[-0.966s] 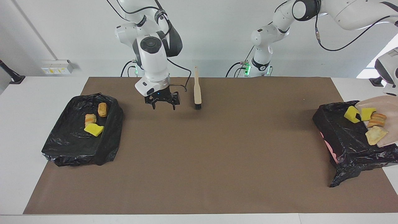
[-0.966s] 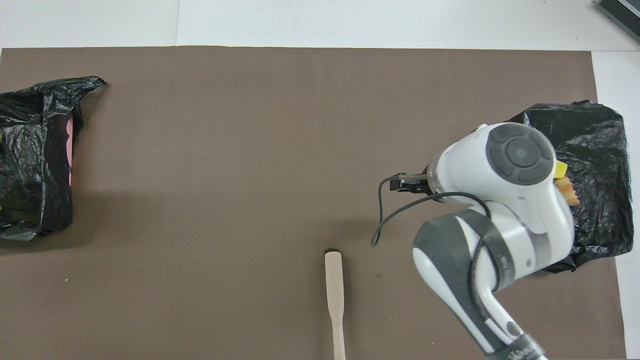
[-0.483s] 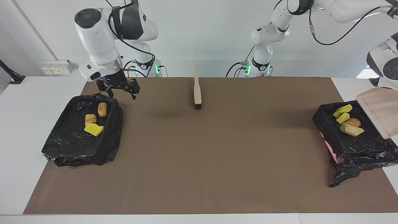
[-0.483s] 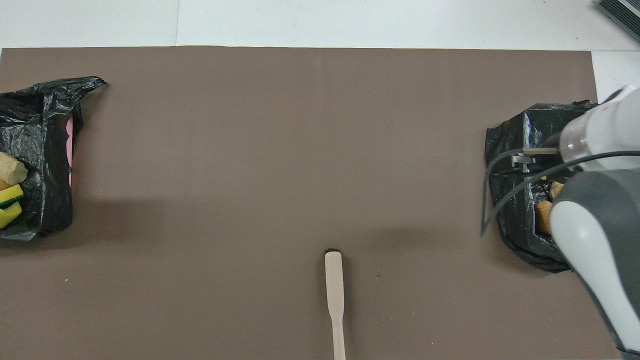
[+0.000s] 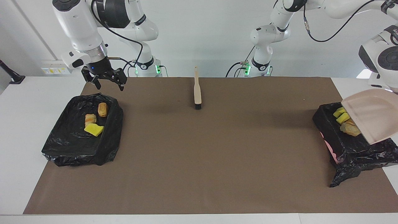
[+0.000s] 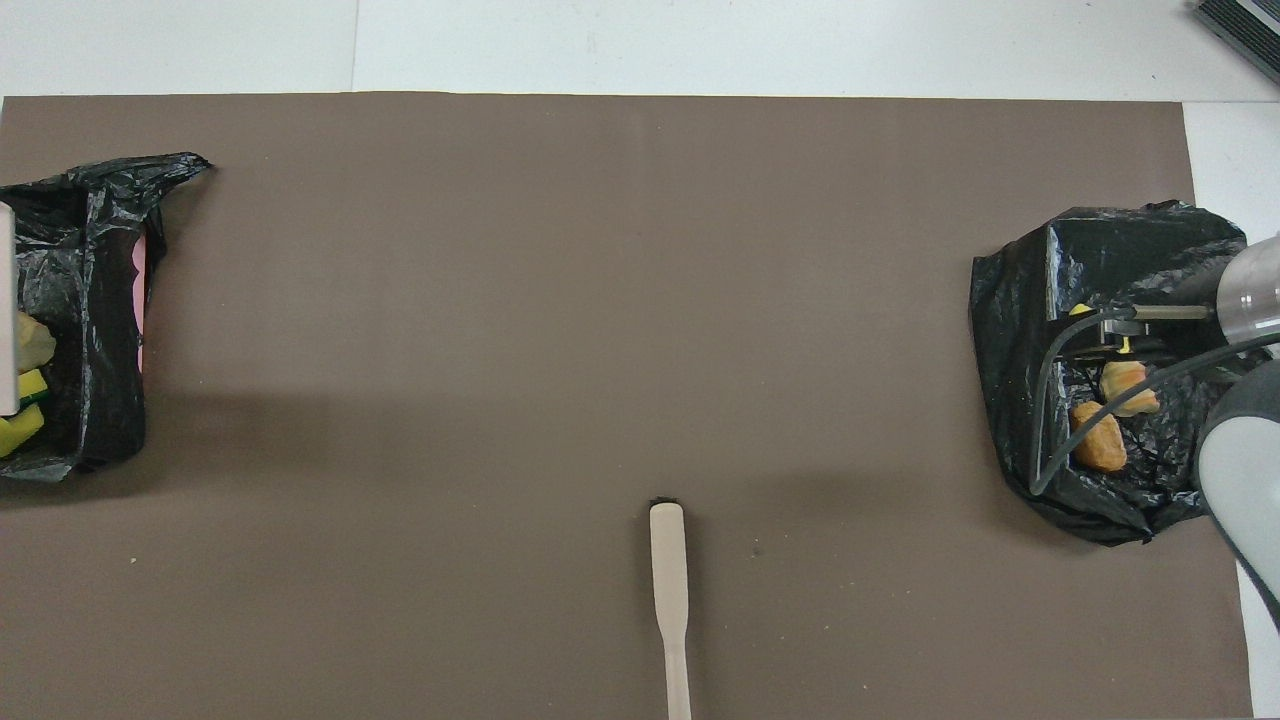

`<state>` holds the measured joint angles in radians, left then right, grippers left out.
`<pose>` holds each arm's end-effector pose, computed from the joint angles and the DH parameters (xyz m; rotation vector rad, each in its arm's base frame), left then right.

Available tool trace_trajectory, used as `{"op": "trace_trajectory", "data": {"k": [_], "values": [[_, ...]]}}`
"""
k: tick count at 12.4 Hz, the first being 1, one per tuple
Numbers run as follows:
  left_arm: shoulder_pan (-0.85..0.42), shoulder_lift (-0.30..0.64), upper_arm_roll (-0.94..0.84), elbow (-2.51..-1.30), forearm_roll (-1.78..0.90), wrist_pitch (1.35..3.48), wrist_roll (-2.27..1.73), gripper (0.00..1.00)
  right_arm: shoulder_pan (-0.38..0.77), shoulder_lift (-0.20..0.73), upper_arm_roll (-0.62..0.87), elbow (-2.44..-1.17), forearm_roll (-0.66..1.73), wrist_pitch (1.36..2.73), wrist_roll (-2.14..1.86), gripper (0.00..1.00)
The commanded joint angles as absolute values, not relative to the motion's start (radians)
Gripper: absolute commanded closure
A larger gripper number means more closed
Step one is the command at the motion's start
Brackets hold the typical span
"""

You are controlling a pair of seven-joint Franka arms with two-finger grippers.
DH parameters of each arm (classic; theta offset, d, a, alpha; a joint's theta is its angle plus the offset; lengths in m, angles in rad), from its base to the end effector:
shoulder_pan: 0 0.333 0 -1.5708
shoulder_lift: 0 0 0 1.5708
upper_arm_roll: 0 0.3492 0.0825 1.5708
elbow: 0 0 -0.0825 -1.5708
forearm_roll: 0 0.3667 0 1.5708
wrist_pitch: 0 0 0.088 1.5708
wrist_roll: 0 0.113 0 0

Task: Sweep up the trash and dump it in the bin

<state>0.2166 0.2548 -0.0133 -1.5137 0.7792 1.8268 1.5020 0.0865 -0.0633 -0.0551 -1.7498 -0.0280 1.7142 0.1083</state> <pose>0.6171 0.1908 0.5757 -1.8540 1.6968 0.7025 0.5250 0.0128 0.6158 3.1169 -0.1142 0.0456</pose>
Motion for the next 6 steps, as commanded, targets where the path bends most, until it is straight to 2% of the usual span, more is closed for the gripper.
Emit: {"op": "trace_trajectory", "data": {"k": [1,6], "values": [[0.16,0.241,-0.003,-1.552,0.579,1.81,1.424,1.0,0.081,-0.058,-0.052,-1.752,-0.02,1.761,0.097,0.0],[-0.029,0.296,-0.003,-1.612,0.415,1.816,0.966,1.0,0.083,-0.058,-0.049,-1.752,-0.02,1.761,0.095,0.0]]}}
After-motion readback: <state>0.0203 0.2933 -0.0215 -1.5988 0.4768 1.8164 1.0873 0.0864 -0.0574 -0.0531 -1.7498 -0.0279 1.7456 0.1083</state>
